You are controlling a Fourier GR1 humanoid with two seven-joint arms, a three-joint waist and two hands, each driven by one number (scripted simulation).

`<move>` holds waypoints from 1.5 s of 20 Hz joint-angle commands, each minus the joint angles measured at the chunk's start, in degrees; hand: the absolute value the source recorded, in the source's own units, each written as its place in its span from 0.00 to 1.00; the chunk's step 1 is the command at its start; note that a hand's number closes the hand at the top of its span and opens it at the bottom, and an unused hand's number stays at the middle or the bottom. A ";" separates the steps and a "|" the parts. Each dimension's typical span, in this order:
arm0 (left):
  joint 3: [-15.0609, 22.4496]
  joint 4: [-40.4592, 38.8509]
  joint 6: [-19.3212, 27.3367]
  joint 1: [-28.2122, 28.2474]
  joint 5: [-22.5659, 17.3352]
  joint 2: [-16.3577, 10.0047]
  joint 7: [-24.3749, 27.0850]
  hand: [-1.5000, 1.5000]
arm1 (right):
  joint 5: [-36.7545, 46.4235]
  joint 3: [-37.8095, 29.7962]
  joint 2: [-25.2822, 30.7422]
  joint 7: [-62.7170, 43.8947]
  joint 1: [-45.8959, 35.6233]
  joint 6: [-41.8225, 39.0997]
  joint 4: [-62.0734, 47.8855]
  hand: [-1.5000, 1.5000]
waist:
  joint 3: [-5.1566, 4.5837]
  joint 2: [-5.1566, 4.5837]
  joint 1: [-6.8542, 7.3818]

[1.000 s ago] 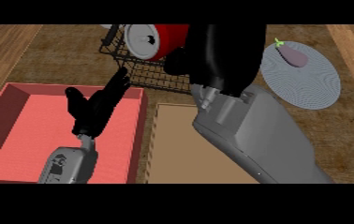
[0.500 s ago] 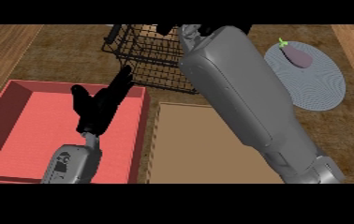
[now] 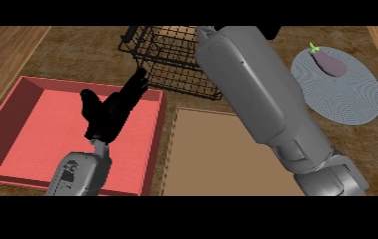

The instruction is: Pick the can from the tray and place it in the tiered basket

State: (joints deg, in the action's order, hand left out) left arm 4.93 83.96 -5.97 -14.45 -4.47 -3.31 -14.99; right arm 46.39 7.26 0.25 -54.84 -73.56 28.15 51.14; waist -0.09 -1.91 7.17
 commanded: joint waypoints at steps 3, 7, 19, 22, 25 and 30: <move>0.15 -2.63 -0.71 -1.16 0.59 0.03 1.95 0.50 | -10.07 0.39 -0.24 8.63 -2.80 12.06 -8.24 0.00 | -0.06 -0.67 0.98; -0.15 -3.12 -0.47 -3.25 -0.08 0.77 0.58 0.50 | -11.73 2.23 -0.24 12.32 -6.97 17.33 -12.50 0.00 | -0.10 -0.56 1.29; -3.01 -1.08 0.70 2.33 -0.91 -0.97 0.33 0.50 | -9.24 -1.03 -0.23 6.49 -9.43 36.33 -20.44 0.00 | 0.01 1.79 -5.04; -4.54 0.68 1.81 0.34 -2.03 -1.26 -3.53 0.50 | -7.70 1.87 -0.23 2.73 -6.51 34.04 -16.24 0.00 | 0.08 2.52 -7.21; -6.43 -0.29 0.88 4.47 -2.22 -3.03 0.37 0.50 | -6.37 3.77 -0.24 0.87 -0.38 27.48 -5.64 0.00 | 0.12 3.22 -9.56; -6.68 1.37 1.21 7.24 -2.03 -3.41 0.51 0.50 | -8.60 8.58 2.69 -0.79 9.79 16.95 9.52 0.00 | 0.21 3.84 -11.35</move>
State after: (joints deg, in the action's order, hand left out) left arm -0.93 84.49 -4.46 -8.70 -6.06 -5.95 -14.65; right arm 38.44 13.15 0.98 -53.35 -70.15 52.25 50.68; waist 0.05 1.52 -2.65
